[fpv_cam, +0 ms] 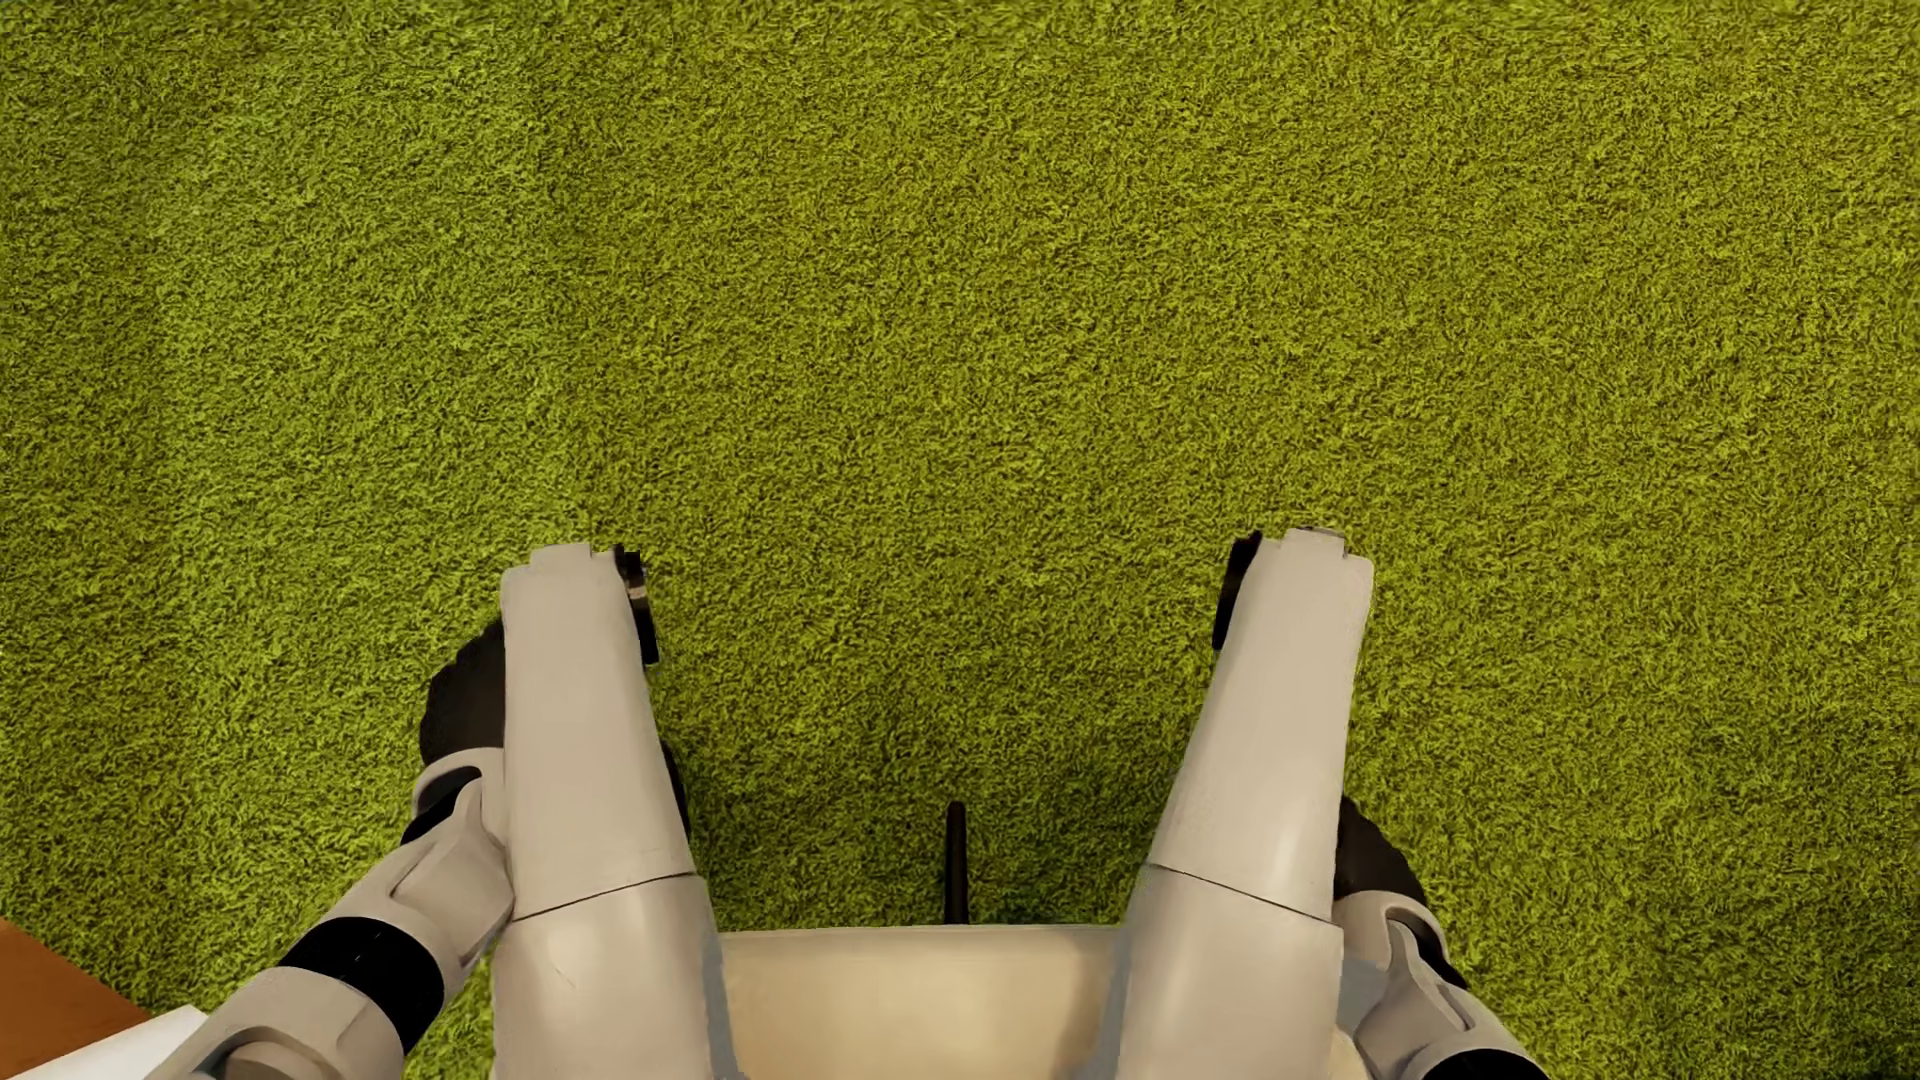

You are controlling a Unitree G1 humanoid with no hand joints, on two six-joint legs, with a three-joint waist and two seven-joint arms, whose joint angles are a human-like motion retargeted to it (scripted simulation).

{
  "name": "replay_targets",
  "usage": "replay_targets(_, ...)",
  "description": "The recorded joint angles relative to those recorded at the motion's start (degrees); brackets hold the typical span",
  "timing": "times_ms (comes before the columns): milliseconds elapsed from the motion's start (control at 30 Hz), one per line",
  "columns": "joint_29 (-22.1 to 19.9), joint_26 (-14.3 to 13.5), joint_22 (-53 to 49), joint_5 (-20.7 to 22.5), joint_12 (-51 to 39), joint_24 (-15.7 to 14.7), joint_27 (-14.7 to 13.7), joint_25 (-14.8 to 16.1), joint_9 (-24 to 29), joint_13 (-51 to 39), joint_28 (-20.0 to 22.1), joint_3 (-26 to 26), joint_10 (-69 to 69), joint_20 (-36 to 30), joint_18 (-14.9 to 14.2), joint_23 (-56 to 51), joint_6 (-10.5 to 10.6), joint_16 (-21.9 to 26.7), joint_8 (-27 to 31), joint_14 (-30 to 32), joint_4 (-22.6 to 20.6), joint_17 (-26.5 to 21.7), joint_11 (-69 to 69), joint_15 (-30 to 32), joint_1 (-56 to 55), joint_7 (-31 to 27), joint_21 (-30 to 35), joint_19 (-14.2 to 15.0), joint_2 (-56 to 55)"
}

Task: Rest on the chair

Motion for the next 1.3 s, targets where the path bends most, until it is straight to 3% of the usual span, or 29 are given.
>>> replay_targets(33,0.73,0.00,0.49,-0.69,0.79,0.03,-1.66,-0.16,-0.45,0.54,0.35,-0.13,1.24,-0.12,0.46,-0.25,0.55,-0.56,-0.45,-1.09,-0.03,-0.37,0.79,-1.17,0.88,-0.10,0.15,0.38,1.79)
replay_targets(67,1.82,-0.73,1.14,-1.01,1.45,-0.74,-0.84,-1.67,-1.09,1.12,-0.27,-0.25,1.43,-0.12,1.55,0.21,0.44,-1.24,-0.81,-2.69,-0.22,-0.15,1.22,-2.05,2.59,0.35,0.17,0.31,3.26)
replay_targets(133,1.48,-0.08,4.60,-1.33,1.02,-2.63,-0.11,1.38,-2.31,1.06,0.59,0.07,1.88,-0.26,2.87,4.06,0.62,-3.51,-1.20,-4.97,-0.72,2.23,1.63,-2.72,4.10,0.18,-0.72,0.89,4.92)
replay_targets(233,-0.57,0.46,8.35,-1.90,0.04,-3.68,0.46,2.60,-2.74,0.17,0.70,0.42,1.83,0.56,2.82,8.22,0.40,-5.90,-2.12,-5.74,-0.47,3.94,1.28,-2.83,4.79,0.41,-1.63,1.83,5.96)
replay_targets(300,0.44,1.20,8.42,-2.45,0.62,-4.27,0.70,2.59,-2.31,-0.27,1.79,0.19,2.20,0.69,2.09,9.02,-0.10,-6.55,-2.39,-5.42,-0.33,3.69,1.06,-2.59,5.23,0.68,-1.40,1.87,6.73)
replay_targets(367,-0.24,3.12,9.47,-2.92,-0.05,-5.34,1.31,2.43,-2.00,0.18,1.52,0.19,2.57,0.65,1.57,8.24,-0.56,-6.50,-2.28,-4.85,-0.45,3.67,1.18,-2.45,5.74,0.80,-1.86,2.31,7.48)
replay_targets(433,-0.03,0.97,9.11,-3.04,-0.03,-4.40,0.42,2.11,-1.39,-0.42,1.34,0.03,1.76,-0.15,3.82,8.57,-0.99,-5.49,-2.53,-5.00,-0.75,4.32,1.35,-2.50,5.98,1.16,-2.85,2.60,7.81)
replay_targets(500,0.53,0.92,9.18,-3.01,-0.65,-3.79,1.19,0.91,-0.57,-0.50,0.85,0.37,2.29,0.04,3.20,8.25,-1.37,-5.14,-2.56,-3.48,-1.56,4.08,1.39,-2.74,4.35,1.09,-3.17,2.15,7.52)
replay_targets(567,-0.34,-0.39,8.89,-2.24,-1.64,-4.20,-0.77,1.66,0.69,-1.83,0.94,0.66,3.36,0.04,1.35,7.75,-1.82,-4.83,-2.12,-4.09,-2.03,3.63,1.17,-3.43,2.25,1.32,-2.64,0.70,6.17)
replay_targets(633,0.81,0.84,9.37,-1.70,-1.28,-4.44,-0.95,1.51,0.68,-2.89,-0.13,0.43,1.57,1.19,-0.55,7.29,-1.85,-4.10,-1.44,-3.02,-2.35,3.20,1.24,-3.52,0.12,1.89,-2.56,0.71,3.53)
replay_targets(667,0.85,-0.60,10.25,-1.23,-1.03,-4.52,-1.99,1.82,0.03,-3.69,-0.30,0.40,0.39,1.27,1.60,7.47,-1.66,-3.56,-0.97,-3.92,-2.81,3.01,0.99,-3.57,-0.98,2.07,-2.46,1.08,1.55)
replay_targets(700,1.32,-0.48,10.82,-0.15,-0.11,-5.07,-2.08,1.76,-1.17,-4.21,0.25,0.66,0.33,1.55,1.30,7.59,-0.94,-3.52,-1.19,-3.26,-2.41,2.73,-0.04,-3.47,-3.89,1.07,-2.41,0.60,0.06)
replay_targets(767,1.74,-0.01,14.42,0.86,2.05,-6.46,-2.33,2.82,-4.07,-4.74,-1.11,0.54,-2.96,2.25,3.61,8.36,-0.47,-3.66,-2.32,-3.13,-3.36,2.27,-3.55,-3.72,-5.12,1.47,-2.16,-0.45,-0.10)
replay_targets(800,2.56,-0.65,16.56,1.19,3.73,-6.25,-0.68,0.26,-6.21,-4.18,-1.83,0.61,-5.35,2.74,4.06,9.46,-0.25,-4.28,-2.70,-3.25,-3.38,1.67,-6.19,-3.35,-4.22,1.87,-1.43,-0.91,0.93)
replay_targets(833,3.19,-0.65,18.81,1.52,5.59,-5.47,-0.40,-0.91,-8.08,-3.90,-2.85,0.63,-8.65,3.22,5.61,10.43,0.20,-4.75,-3.98,-3.35,-3.66,1.20,-9.39,-3.06,-2.03,2.95,-0.96,-1.67,3.39)
replay_targets(900,4.97,0.33,20.62,2.80,9.51,-4.25,-0.19,-0.40,-11.50,-3.10,-5.30,0.77,-17.36,4.01,8.04,11.06,1.12,-5.78,-7.07,-2.63,-4.65,0.68,-19.12,-0.97,4.31,4.57,-0.43,-3.41,10.85)
replay_targets(933,5.33,-1.54,20.71,4.25,11.11,-5.54,-1.09,0.41,-12.88,-2.46,-6.47,1.06,-22.93,4.14,9.60,10.89,1.68,-6.18,-9.66,-1.96,-4.85,0.44,-25.40,0.61,9.06,5.88,-0.32,-5.36,16.27)
replay_targets(967,6.73,-0.53,21.82,5.02,12.39,-2.86,-1.62,-0.10,-14.76,-2.29,-8.22,0.99,-29.34,4.36,10.86,10.37,1.70,-6.37,-10.73,-0.78,-5.91,0.70,-32.63,2.98,12.70,6.61,-0.70,-6.13,20.58)
replay_targets(1000,6.37,-6.90,20.28,6.37,13.47,-8.43,-3.12,-0.19,-16.32,-1.32,-6.31,1.38,-36.24,3.99,11.54,9.55,1.86,-6.68,-12.14,0.07,-5.92,0.77,-40.33,5.67,18.53,7.10,-0.81,-7.02,26.63)
replay_targets(1033,9.12,-2.01,21.74,7.41,15.73,-2.34,-3.26,-1.33,-18.41,0.26,-10.06,1.19,-42.97,5.14,11.76,8.35,1.83,-6.33,-13.04,1.07,-5.87,1.32,-48.19,7.97,23.84,8.43,-1.39,-7.47,32.52)
replay_targets(1100,9.50,-3.33,23.02,7.96,17.71,-0.16,-5.11,-3.34,-23.01,2.80,-12.22,0.64,-56.64,4.51,12.91,7.21,1.13,-6.47,-14.05,5.16,-8.15,2.00,-61.22,12.87,33.85,10.53,-1.35,-8.48,42.52)
replay_targets(1133,9.49,-3.41,23.71,9.14,18.14,1.32,-5.78,-4.18,-24.64,4.06,-13.32,0.10,-63.58,4.52,12.10,7.05,1.67,-6.43,-12.06,6.27,-7.83,2.25,-65.91,16.45,39.94,11.68,-0.63,-8.16,46.68)
replay_targets(1167,10.27,-3.76,23.82,9.60,18.84,2.28,-6.07,-5.30,-26.47,5.97,-13.84,-0.80,-70.52,4.51,12.60,7.66,1.18,-6.54,-12.11,8.49,-9.01,3.03,-65.84,17.28,46.20,12.76,-1.50,-9.97,49.28)
replay_targets(1200,11.03,-3.29,24.02,10.66,18.84,2.81,-4.99,-6.03,-28.48,7.39,-16.21,-1.28,-75.54,5.69,13.78,7.91,1.60,-7.46,-11.45,10.03,-9.56,3.55,-63.14,17.39,50.28,13.04,-2.25,-10.18,48.00)
replay_targets(1233,9.49,-4.43,22.69,11.69,18.00,3.33,-5.63,-5.66,-29.65,8.08,-14.94,-1.73,-80.37,5.60,13.73,8.54,2.24,-7.47,-10.36,11.03,-9.44,3.89,-60.33,18.52,53.83,14.02,-2.07,-6.99,44.92)
replay_targets(1267,11.37,-3.71,21.78,11.68,17.94,2.90,-4.48,-6.00,-30.21,10.05,-15.23,-2.76,-85.75,5.23,14.67,9.25,1.84,-7.79,-11.55,12.27,-10.26,4.75,-59.47,18.49,59.41,15.44,-3.21,-5.50,44.19)
replay_targets(1300,11.42,-4.50,20.54,12.06,16.17,2.94,-5.17,-5.81,-30.36,10.72,-15.25,-3.83,-88.58,4.18,14.94,10.24,2.26,-8.20,-12.27,12.30,-10.40,5.15,-60.18,18.23,62.28,16.41,-3.81,-4.91,41.88)
